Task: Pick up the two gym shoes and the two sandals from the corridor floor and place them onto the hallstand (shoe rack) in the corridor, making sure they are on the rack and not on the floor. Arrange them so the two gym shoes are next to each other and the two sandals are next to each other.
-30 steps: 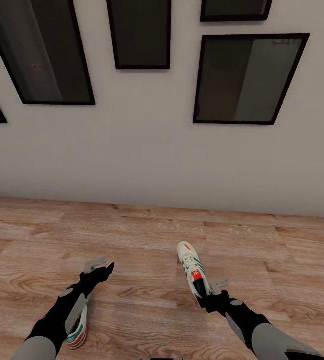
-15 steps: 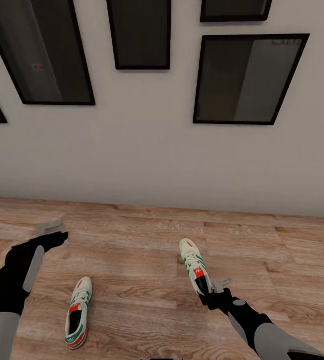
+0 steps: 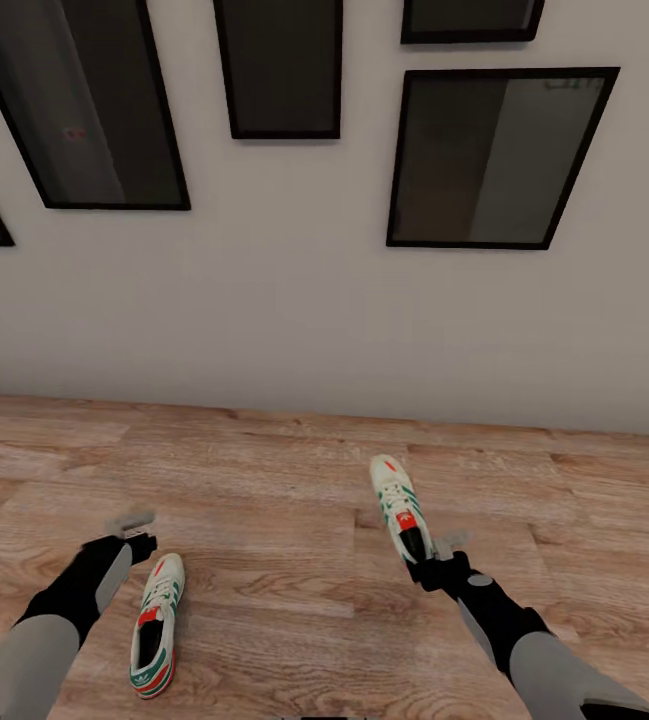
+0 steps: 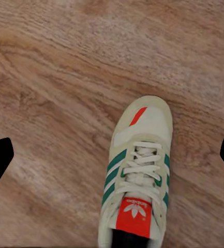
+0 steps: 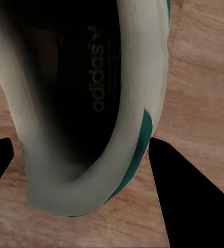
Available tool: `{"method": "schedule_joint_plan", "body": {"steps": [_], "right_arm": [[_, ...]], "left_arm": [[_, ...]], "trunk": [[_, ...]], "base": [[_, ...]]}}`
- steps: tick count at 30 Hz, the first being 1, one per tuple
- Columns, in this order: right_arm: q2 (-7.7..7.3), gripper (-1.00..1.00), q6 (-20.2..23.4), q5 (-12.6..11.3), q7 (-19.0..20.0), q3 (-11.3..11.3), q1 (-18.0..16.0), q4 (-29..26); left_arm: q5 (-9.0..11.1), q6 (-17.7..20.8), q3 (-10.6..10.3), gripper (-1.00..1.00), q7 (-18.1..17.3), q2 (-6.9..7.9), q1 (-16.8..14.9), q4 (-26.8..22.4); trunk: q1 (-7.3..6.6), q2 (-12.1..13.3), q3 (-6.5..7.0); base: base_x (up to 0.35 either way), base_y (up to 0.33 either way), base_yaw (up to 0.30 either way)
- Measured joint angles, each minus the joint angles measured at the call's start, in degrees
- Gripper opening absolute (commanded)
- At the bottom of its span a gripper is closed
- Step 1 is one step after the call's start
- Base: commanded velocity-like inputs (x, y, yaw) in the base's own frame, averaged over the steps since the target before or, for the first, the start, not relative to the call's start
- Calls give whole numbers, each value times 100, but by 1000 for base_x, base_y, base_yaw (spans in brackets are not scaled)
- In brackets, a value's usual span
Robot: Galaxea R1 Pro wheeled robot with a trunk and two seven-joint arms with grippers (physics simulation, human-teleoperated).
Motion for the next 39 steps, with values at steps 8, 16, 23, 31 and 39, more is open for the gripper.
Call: {"method": "schedule_joint_plan", "body": {"steps": [8, 16, 23, 31, 39], "right_arm": [[136, -100, 397, -27, -23, 16, -16, -530], [310, -100, 449, -7, -19, 15, -19, -638], [332, -100, 448, -4, -20, 15, -19, -651], [336, -100, 448, -3, -19, 15, -20, -654], [336, -100, 448, -3, -18, 15, -20, -654]], "left_arm": [[-6, -297, -281, 100, -283, -142, -10, 305], [-18, -332, -440, 100, -675, -142, -10, 616], [-99, -356, -496, 100, -727, -74, -10, 1096], [-324, -858, -508, 100, -737, 169, -10, 1484], [-352, -943, -519, 100, -745, 184, -10, 1551]], "trunk": [[0, 0, 0], [0, 0, 0], [0, 0, 0], [0, 0, 0], [0, 0, 0]], "base": [[0, 0, 0], [0, 0, 0], [0, 0, 0], [0, 0, 0], [0, 0, 0]]}}
